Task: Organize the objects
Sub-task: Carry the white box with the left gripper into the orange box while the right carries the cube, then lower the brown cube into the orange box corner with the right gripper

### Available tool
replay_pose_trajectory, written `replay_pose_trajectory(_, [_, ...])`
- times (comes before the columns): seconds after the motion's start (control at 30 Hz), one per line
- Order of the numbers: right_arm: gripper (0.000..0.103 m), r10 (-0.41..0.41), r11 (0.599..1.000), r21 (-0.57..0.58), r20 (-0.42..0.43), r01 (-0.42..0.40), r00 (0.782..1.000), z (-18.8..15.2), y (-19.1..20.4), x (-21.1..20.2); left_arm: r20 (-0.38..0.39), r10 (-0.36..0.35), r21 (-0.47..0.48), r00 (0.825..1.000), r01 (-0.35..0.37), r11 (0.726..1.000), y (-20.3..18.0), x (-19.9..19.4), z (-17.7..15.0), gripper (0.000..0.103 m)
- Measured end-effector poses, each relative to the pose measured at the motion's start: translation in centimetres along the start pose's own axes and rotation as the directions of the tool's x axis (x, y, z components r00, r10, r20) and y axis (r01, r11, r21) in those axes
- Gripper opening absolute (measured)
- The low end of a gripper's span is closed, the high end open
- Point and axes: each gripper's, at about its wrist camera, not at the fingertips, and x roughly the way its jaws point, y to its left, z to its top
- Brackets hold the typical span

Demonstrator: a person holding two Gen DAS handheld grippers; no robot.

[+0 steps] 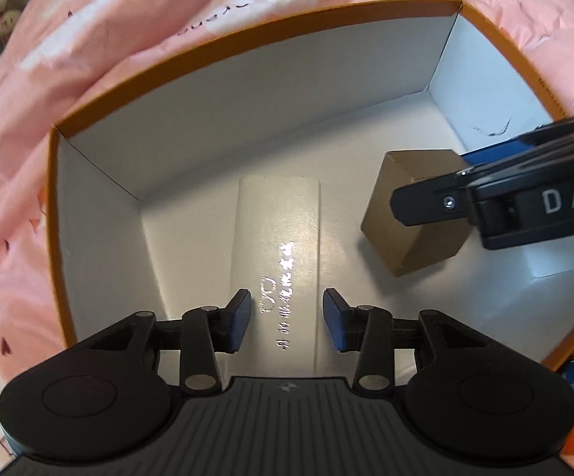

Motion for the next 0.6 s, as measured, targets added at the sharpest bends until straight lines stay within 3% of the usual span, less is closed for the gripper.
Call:
replay_pose_trajectory(0.27, [0.067, -0.041, 0.998, -0.049, 0.037, 0.043, 0.998, 0.9, 0.7, -0.6, 0.062, 0.002, 0.142, 0.998, -0.011, 0.99, -0.2, -0.3, 1.4, 0.05])
replay_pose_trajectory(0.4, [0.067, -0.062, 0.996, -0.059, 0.05, 0.065, 0.997, 1.8, 0.8, -0.6, 0.065, -0.009, 0.181, 0.998, -0.003, 0.983, -0.7, 0.8, 2.8, 0.058])
replay_pose_trajectory(0.6, [0.067, -0.072, 0.996, -0.054, 0.076, 0.077, 0.995, 2.5, 0.7, -0.6, 0.144, -0.015, 0.274, 0.989, -0.025, 0.961, -1.5, 2.3, 4.3, 0.058])
